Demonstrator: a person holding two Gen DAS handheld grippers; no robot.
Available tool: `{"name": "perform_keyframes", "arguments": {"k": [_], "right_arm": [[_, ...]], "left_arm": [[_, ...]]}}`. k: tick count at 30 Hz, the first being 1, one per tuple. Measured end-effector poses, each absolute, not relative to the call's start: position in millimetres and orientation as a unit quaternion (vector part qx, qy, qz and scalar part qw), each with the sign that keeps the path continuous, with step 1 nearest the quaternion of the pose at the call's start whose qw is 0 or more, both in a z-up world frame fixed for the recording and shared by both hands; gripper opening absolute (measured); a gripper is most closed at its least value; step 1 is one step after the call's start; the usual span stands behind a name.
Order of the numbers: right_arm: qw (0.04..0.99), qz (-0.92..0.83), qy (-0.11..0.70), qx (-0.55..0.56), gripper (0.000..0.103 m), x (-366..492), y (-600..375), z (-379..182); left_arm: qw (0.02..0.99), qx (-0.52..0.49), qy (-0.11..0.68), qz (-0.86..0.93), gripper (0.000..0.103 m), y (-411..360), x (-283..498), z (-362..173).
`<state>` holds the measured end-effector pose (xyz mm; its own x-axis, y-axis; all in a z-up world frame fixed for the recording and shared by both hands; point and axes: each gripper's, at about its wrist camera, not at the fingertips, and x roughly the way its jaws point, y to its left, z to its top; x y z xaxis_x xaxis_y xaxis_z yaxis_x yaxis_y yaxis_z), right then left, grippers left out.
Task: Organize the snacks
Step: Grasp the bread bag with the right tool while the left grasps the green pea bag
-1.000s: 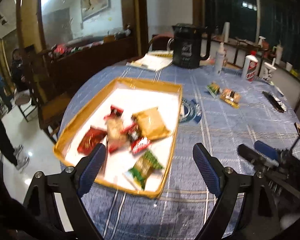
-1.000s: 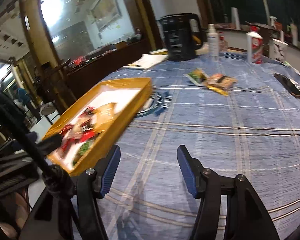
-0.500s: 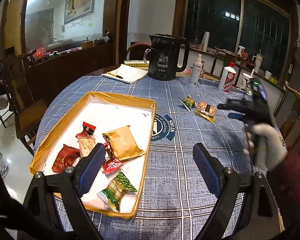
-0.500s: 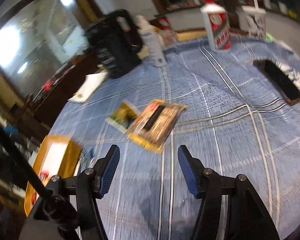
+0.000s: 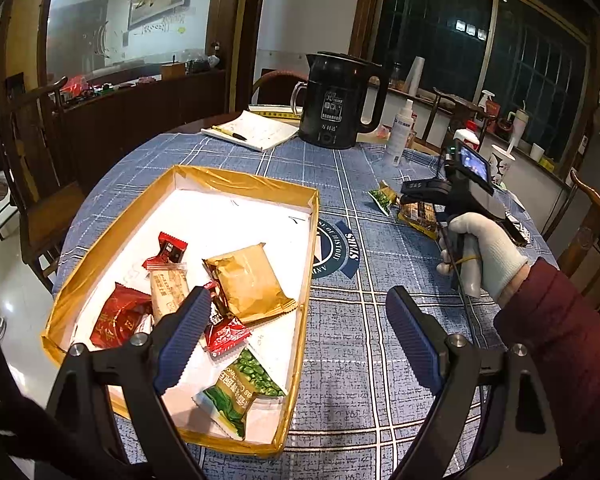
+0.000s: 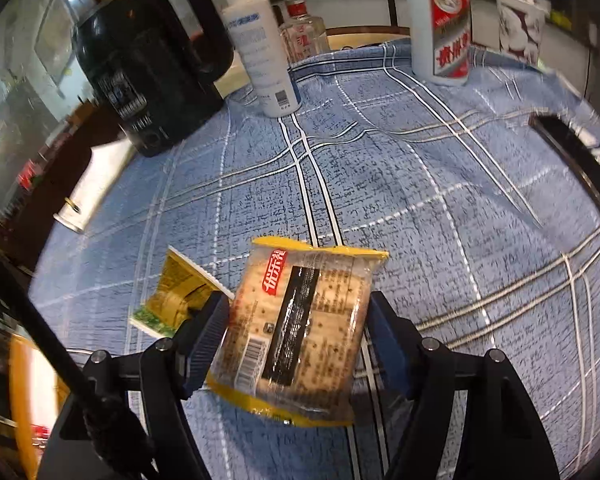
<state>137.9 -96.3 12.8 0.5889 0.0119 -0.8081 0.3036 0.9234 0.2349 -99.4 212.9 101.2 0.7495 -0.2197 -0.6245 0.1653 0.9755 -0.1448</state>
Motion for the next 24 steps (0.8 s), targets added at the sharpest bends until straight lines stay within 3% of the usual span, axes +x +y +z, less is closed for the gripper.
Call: {"name": "perform_keyframes", "arguments": {"k": [5,12,18,24], "right_arm": [[0.876,-0.091,0.459,0.116,0.069,136.8,-84.5,10.5],[0.879,-0.060,0.460,0.111,0.068,92.2,-93.0,10.8],[0.884,-0.019,0.444,0.147,0.068,19.4,-112.8,9.6],[0.904,0.003,0.402,0.149,0.068,-17.3,-130.2,6.5]], "left_arm": [[0.930,-0.041,0.345,-0.117,0.089,206.4,-93.6,102.7],[0.919,-0.030,0.362,-0.152,0.089,178.3,-60.7,112.7],[0.904,0.025,0.398,-0.155,0.089,112.0,30.0,105.1],[0.893,0.011,0.426,-0.146,0.089,54.6,127.0,74.9]]}}
